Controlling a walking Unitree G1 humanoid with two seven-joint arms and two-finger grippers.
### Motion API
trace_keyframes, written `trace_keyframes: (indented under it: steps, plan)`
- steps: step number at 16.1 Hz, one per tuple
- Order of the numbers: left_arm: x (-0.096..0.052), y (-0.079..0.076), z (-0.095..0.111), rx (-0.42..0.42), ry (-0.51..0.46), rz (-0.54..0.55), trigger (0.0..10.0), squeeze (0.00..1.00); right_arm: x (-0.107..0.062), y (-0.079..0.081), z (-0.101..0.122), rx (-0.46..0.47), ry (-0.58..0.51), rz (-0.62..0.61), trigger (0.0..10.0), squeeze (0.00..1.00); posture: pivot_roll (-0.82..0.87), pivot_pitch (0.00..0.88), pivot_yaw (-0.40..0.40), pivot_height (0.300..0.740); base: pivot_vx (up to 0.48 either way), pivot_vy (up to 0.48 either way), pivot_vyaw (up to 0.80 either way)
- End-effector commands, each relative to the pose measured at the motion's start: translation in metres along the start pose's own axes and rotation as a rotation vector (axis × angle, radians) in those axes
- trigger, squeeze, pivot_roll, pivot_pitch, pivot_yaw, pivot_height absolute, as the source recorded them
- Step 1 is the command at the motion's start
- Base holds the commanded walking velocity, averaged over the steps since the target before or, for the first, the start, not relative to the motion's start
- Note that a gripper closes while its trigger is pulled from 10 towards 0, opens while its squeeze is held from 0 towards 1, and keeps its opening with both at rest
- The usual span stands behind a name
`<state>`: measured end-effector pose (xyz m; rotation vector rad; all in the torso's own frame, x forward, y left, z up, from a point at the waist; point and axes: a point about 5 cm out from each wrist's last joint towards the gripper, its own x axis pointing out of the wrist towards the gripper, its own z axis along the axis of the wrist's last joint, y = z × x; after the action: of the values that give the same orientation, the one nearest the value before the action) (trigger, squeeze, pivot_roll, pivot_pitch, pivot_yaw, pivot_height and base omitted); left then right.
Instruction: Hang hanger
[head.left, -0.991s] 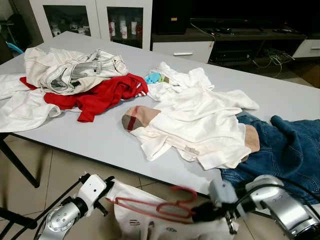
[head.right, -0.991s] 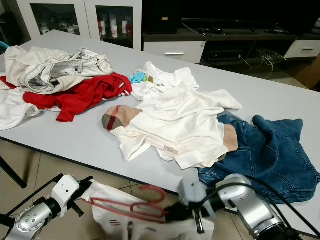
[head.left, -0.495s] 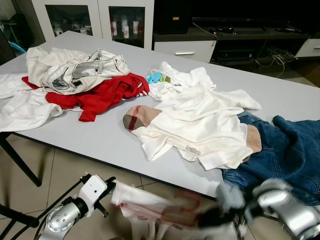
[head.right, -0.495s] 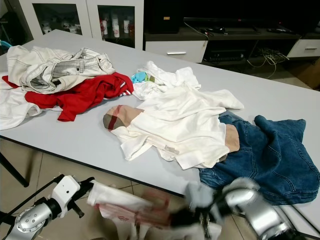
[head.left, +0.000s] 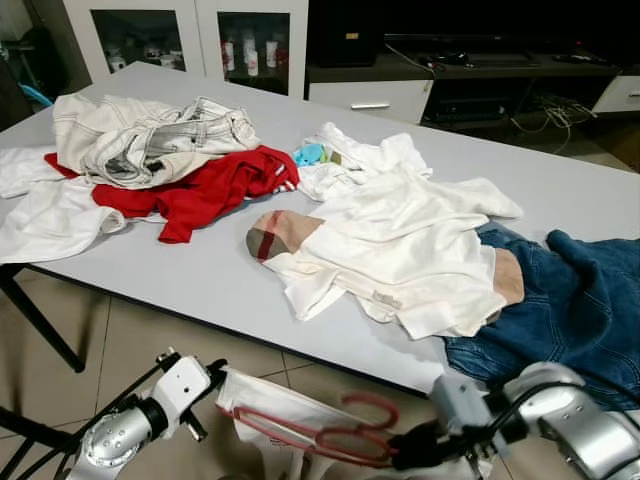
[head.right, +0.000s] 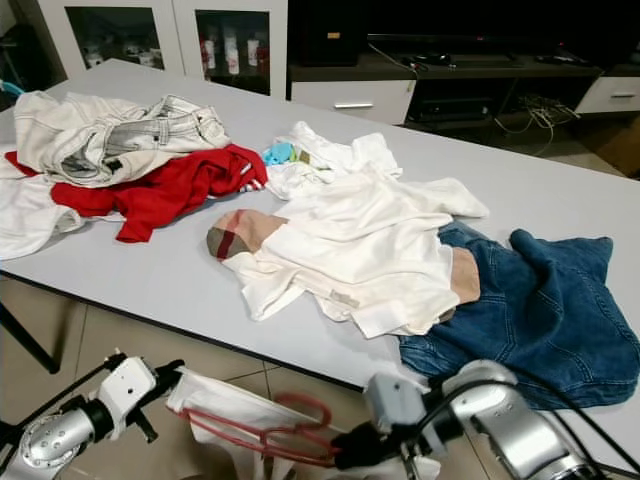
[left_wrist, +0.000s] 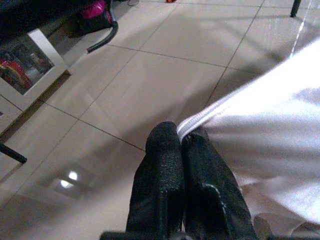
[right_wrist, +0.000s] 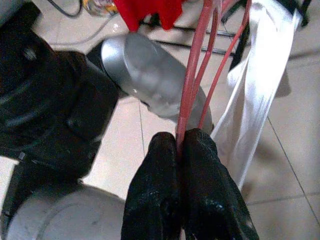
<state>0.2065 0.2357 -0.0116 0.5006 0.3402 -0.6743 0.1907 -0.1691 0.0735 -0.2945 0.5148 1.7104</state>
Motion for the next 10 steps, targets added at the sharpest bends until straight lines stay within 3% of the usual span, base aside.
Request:
trace_keyframes:
  steps: [1,8,10]
  plan:
    - [-0.001,0.002,0.0,0.023,0.006,0.01,0.0,0.0,-0.005,0.004,0.004,-0.024,0.007,0.042,0.0,0.0,0.02,0.0,-0.038,0.74,0.0,0.0,0.0]
    - [0.013,0.009,0.027,0.125,-0.133,0.037,0.0,0.0,0.005,0.005,-0.018,-0.095,0.233,0.101,0.0,0.0,0.03,0.0,-0.035,0.74,0.0,0.0,0.0]
    - [0.017,0.009,0.032,0.136,-0.158,0.035,0.0,0.0,0.008,0.002,-0.017,-0.119,0.255,0.099,0.0,0.0,0.03,0.0,-0.033,0.74,0.0,0.0,0.0]
